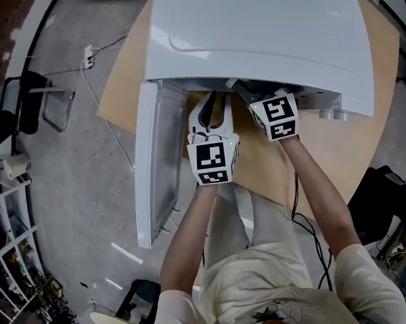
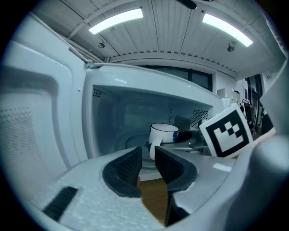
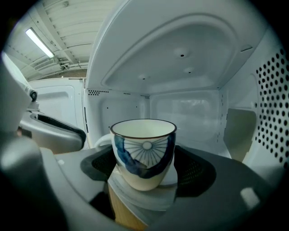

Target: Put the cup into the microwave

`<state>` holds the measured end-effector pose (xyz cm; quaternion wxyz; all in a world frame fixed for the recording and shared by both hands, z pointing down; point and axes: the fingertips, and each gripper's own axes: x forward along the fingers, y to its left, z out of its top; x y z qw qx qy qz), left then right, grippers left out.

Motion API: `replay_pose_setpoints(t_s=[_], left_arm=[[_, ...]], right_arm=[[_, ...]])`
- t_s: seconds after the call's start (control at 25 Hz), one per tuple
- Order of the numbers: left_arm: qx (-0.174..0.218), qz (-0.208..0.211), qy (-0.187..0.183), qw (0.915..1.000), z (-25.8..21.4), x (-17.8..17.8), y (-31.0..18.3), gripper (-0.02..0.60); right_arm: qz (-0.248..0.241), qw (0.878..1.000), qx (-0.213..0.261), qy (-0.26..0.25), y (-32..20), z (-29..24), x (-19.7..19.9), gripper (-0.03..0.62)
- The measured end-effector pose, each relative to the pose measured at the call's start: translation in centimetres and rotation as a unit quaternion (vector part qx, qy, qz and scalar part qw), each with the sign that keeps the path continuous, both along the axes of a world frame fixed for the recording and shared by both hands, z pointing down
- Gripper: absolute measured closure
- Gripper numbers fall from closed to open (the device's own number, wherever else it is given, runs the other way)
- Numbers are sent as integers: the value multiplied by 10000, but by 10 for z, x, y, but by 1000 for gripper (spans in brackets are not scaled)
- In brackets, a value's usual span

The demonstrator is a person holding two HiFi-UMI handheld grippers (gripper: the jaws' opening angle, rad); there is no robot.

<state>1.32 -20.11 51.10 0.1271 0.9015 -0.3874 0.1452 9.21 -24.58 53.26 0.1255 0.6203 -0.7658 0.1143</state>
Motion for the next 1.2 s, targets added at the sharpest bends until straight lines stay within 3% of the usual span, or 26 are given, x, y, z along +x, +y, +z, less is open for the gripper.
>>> replay_pose_setpoints(t_s=[0.4, 0.76, 0.96, 1.08, 1.2], left_arm=[[88, 472, -235, 9986, 12, 18, -5, 479], [-57, 69, -120, 9999, 17, 15, -20, 483], [-148, 72, -104, 9998, 18, 11, -17, 483], [-219, 124, -87, 9996, 16, 4, -2, 483], [-327, 169, -60, 9993, 9, -6, 20, 483]], right_arm=[[20, 9999, -124, -6, -2, 1, 1, 206], [303, 9981, -535, -22, 23, 10, 5, 203], [425, 9976, -537, -27, 58, 4, 7, 204], [475, 9975, -518, -116, 80, -8, 4, 220], [569, 9971, -450, -222, 106, -28, 1, 285]])
